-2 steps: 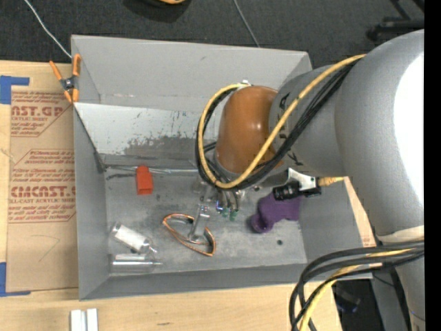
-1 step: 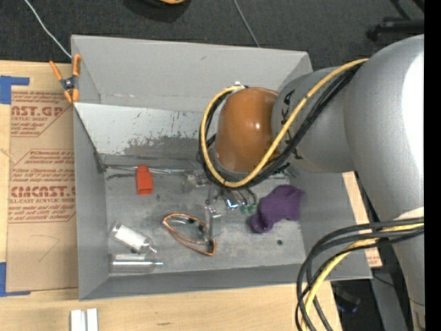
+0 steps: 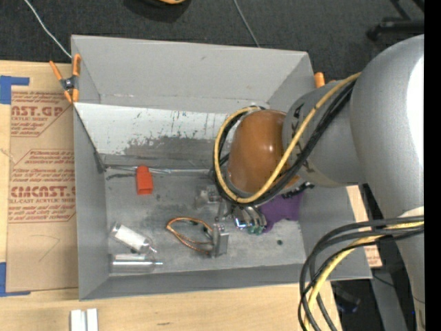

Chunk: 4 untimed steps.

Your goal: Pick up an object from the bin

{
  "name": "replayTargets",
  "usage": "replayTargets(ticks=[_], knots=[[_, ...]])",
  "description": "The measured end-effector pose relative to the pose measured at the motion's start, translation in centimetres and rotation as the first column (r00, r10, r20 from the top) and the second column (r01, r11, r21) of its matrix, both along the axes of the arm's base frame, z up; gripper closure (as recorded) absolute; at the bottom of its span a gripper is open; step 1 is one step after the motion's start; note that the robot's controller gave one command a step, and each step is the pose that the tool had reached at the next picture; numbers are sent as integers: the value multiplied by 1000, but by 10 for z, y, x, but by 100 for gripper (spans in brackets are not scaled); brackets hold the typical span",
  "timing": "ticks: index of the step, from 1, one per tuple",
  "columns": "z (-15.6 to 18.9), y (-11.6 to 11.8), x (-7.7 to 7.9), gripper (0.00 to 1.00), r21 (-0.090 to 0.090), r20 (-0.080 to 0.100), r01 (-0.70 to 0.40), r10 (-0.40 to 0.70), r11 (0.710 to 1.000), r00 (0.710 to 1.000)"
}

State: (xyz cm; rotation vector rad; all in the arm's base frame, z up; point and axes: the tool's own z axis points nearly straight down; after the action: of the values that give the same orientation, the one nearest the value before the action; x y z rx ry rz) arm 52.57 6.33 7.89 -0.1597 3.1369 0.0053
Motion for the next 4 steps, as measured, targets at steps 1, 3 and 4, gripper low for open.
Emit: replayTargets(ticks=[1, 3, 4], knots=[[-9, -21, 8, 100, -1, 5, 2, -2, 1000, 1000], [-9, -1, 8, 100, -2, 8, -254, 254, 967, 967], [-7, -1, 7, 100, -1, 6, -267, 267, 964, 964]])
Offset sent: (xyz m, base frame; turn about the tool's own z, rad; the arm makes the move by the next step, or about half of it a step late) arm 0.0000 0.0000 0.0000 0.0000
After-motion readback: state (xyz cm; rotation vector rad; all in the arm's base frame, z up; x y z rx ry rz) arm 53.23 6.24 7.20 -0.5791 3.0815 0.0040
